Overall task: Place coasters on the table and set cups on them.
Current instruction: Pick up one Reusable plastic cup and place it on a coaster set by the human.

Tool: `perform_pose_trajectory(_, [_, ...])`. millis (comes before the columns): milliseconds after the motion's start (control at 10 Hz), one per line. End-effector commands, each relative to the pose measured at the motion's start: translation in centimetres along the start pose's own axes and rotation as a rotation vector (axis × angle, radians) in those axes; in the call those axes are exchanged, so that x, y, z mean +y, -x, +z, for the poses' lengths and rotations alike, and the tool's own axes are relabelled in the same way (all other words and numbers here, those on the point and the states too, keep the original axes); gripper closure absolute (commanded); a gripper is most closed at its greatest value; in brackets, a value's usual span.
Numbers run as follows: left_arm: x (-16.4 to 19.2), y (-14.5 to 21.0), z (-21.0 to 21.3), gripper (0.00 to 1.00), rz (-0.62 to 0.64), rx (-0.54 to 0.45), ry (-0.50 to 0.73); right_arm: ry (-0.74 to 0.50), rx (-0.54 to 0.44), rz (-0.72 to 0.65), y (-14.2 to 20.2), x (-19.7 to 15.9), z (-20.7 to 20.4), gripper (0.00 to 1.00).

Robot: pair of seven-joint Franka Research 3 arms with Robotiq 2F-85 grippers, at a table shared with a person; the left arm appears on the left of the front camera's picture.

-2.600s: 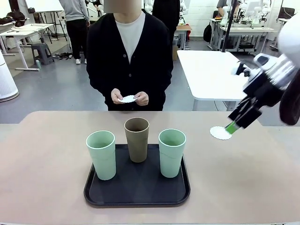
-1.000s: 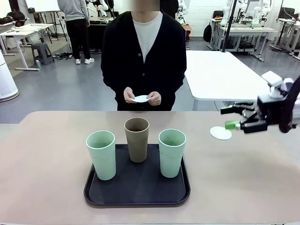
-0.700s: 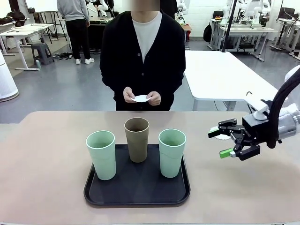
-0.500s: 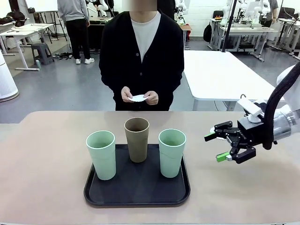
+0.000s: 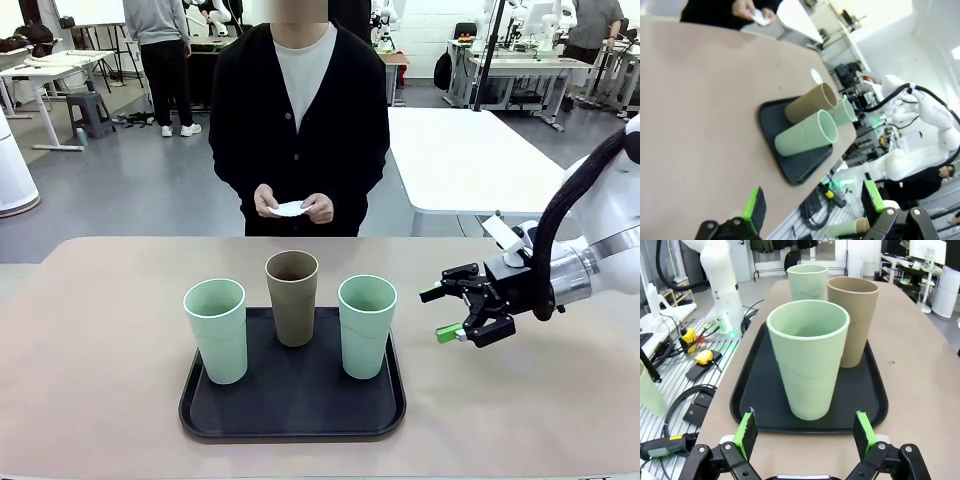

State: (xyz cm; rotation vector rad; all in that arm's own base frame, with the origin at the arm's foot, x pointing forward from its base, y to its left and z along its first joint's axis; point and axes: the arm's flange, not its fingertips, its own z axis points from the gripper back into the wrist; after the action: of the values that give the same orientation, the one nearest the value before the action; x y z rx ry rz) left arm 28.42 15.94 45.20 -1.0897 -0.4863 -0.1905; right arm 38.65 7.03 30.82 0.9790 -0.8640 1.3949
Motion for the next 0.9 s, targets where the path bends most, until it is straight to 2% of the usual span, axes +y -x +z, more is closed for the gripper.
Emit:
perform_pose_trajectory(0, [0.06, -0.01, 0.17, 0.00, -0.010, -0.004, 0.006, 0.025, -0.020, 0.005, 0.01, -1.33, -0.98, 0.00])
perform_pose_trajectory(500, [0.06, -0.01, 0.17, 0.00, -0.010, -0.004, 0.006, 0.007, 0.012, -0.004, 0.04, -2.11, -1.75, 0.00])
perform_pose_trajectory(800, [0.06, -0.01, 0.17, 0.00, -0.010, -0.004, 0.006, -0.004, -0.003, -0.004, 0.00, -1.65, -1.01, 0.00])
